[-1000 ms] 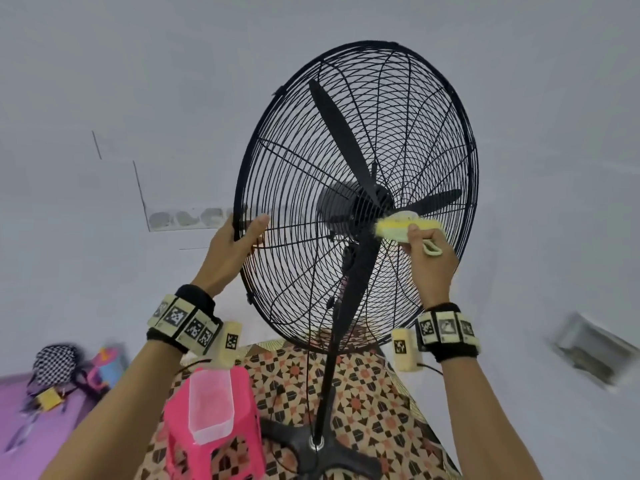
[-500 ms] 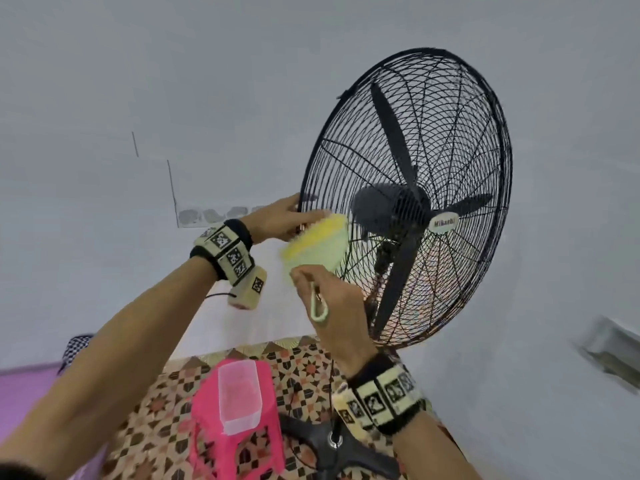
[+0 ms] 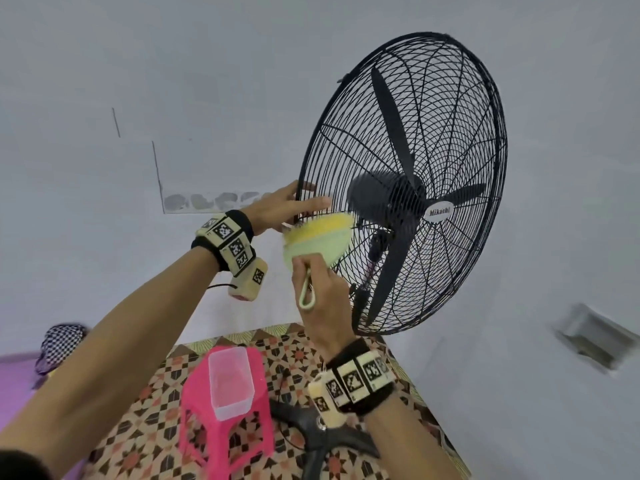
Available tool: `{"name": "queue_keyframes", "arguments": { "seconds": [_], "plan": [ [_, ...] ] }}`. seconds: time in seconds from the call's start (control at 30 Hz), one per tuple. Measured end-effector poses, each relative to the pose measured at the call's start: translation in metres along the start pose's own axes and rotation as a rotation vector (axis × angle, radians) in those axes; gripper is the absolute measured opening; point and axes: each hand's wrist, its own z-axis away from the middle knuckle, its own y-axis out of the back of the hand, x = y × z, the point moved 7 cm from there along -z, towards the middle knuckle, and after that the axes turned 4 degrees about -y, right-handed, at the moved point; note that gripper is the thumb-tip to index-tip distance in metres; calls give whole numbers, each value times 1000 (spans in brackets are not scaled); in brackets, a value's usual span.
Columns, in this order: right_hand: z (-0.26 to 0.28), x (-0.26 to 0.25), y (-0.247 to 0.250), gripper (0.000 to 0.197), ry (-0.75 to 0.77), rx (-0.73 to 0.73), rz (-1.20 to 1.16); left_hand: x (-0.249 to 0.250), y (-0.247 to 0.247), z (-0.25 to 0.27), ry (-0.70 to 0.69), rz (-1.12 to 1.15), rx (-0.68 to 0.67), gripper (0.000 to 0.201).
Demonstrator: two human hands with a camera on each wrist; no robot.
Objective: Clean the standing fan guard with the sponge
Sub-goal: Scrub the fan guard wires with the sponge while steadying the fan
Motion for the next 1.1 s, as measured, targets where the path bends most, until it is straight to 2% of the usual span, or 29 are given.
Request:
{"name": "queue_keyframes", "arguments": {
  "seconds": [0.07, 0.13, 0.17, 0.23, 0.33, 0.4, 0.47, 0.57, 0.63, 0.77, 0.83, 0.9, 1.0, 1.03, 1.1],
  "plan": [
    [41, 22, -14, 28, -54, -137, 39, -2, 1, -1, 17, 18, -4, 86],
    [93, 46, -19, 13, -202, -290, 50, -5, 3, -1, 24, 18, -6, 97],
    [108, 53, -18, 11, -280, -318, 33, -6, 3, -1, 22, 18, -4, 101],
    [103, 50, -10, 18, -328, -257, -10, -7, 1, -3, 21, 19, -6, 102],
    [45, 13, 0, 21, -215, -137, -129, -5, -3, -8, 14, 27, -13, 91],
    [22, 1, -3, 26, -128, -119, -98, -3, -3, -9, 6, 8, -9, 89],
    [37, 10, -11, 27, -92, -144, 4, -3, -3, -9, 13, -7, -4, 92],
    [97, 44, -19, 18, -241, -279, 104, -7, -2, -5, 17, 0, 25, 95],
    [111, 44, -14, 16, -290, -282, 64, -7, -2, -1, 11, -3, 35, 101],
    [38, -4, 13, 27, -92, -83, -96, -4, -5, 1, 7, -5, 48, 100],
    [16, 1, 17, 25, -82, -7, -123, -2, -5, 1, 9, -11, 56, 98],
    [29, 22, 14, 24, -139, -53, -135, -1, -6, 1, 12, -3, 56, 93],
    [80, 53, 5, 18, -316, -279, 3, -4, -4, 6, 25, 42, 82, 80],
    [85, 56, 7, 17, -371, -295, 8, -5, -4, 8, 33, 54, 90, 79],
    [63, 44, 16, 18, -327, -221, -77, -5, -6, 10, 45, 67, 90, 75]
  ]
}}
